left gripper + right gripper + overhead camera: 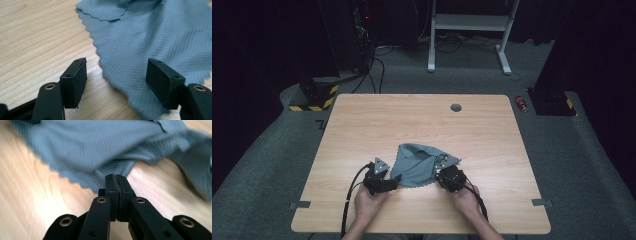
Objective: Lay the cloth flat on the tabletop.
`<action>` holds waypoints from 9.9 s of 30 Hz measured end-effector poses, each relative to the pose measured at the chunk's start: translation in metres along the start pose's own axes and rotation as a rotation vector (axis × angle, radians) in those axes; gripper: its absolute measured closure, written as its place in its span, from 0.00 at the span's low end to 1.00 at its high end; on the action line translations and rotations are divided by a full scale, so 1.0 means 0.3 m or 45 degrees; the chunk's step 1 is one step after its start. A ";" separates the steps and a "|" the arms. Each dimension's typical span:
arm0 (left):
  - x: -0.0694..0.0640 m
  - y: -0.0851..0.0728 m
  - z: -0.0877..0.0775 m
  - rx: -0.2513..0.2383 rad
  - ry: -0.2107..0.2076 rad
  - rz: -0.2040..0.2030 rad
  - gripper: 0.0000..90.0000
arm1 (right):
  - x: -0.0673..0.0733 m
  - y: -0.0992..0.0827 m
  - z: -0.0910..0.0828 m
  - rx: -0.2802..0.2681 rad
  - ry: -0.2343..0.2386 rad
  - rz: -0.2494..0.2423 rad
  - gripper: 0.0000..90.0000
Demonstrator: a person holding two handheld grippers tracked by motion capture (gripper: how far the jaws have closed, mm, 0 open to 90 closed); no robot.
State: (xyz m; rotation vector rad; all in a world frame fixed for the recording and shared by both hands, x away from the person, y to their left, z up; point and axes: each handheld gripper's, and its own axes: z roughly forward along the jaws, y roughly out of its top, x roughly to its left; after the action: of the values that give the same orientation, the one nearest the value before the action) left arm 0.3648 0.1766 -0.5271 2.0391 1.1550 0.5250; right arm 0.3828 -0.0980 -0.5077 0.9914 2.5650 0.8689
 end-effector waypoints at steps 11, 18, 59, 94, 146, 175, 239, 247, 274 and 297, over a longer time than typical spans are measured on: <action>-0.001 0.000 0.001 0.001 -0.005 0.003 0.35 | -0.001 -0.106 -0.074 -0.041 0.028 0.091 0.86; -0.001 0.000 0.001 0.001 -0.006 0.001 0.35 | -0.019 -0.077 -0.065 -0.078 -0.003 0.157 0.74; -0.002 0.000 0.000 0.002 -0.007 -0.001 0.35 | -0.049 -0.134 -0.088 -0.062 -0.169 0.174 0.87; -0.002 0.000 0.000 0.003 -0.005 0.004 0.34 | -0.053 -0.172 -0.130 -0.024 -0.159 0.152 0.86; -0.002 0.000 0.001 0.003 -0.005 0.002 0.34 | -0.060 0.062 -0.028 0.007 -0.110 0.069 0.87; -0.001 0.000 0.000 0.003 -0.005 0.005 0.34 | -0.062 0.058 -0.026 -0.054 -0.089 0.161 0.77; -0.078 -0.014 -0.049 0.039 -0.107 0.105 0.64 | -0.050 -0.150 -0.174 -0.082 -0.108 0.183 0.88; -0.074 -0.020 -0.057 0.045 -0.135 0.111 0.82 | -0.035 -0.173 -0.128 -0.033 -0.088 0.169 0.86; -0.116 -0.025 -0.081 0.107 -0.136 0.143 0.55 | -0.017 -0.148 -0.090 -0.087 -0.107 0.134 0.72; -0.089 0.145 0.002 0.082 -0.052 0.167 0.48 | -0.067 -0.223 -0.105 -0.208 -0.168 0.198 0.55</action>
State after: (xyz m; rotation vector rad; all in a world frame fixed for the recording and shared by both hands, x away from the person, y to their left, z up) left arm 0.3761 0.1389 -0.4946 2.1817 1.0309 0.5135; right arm 0.3489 -0.1650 -0.5235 1.1679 2.2916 0.9995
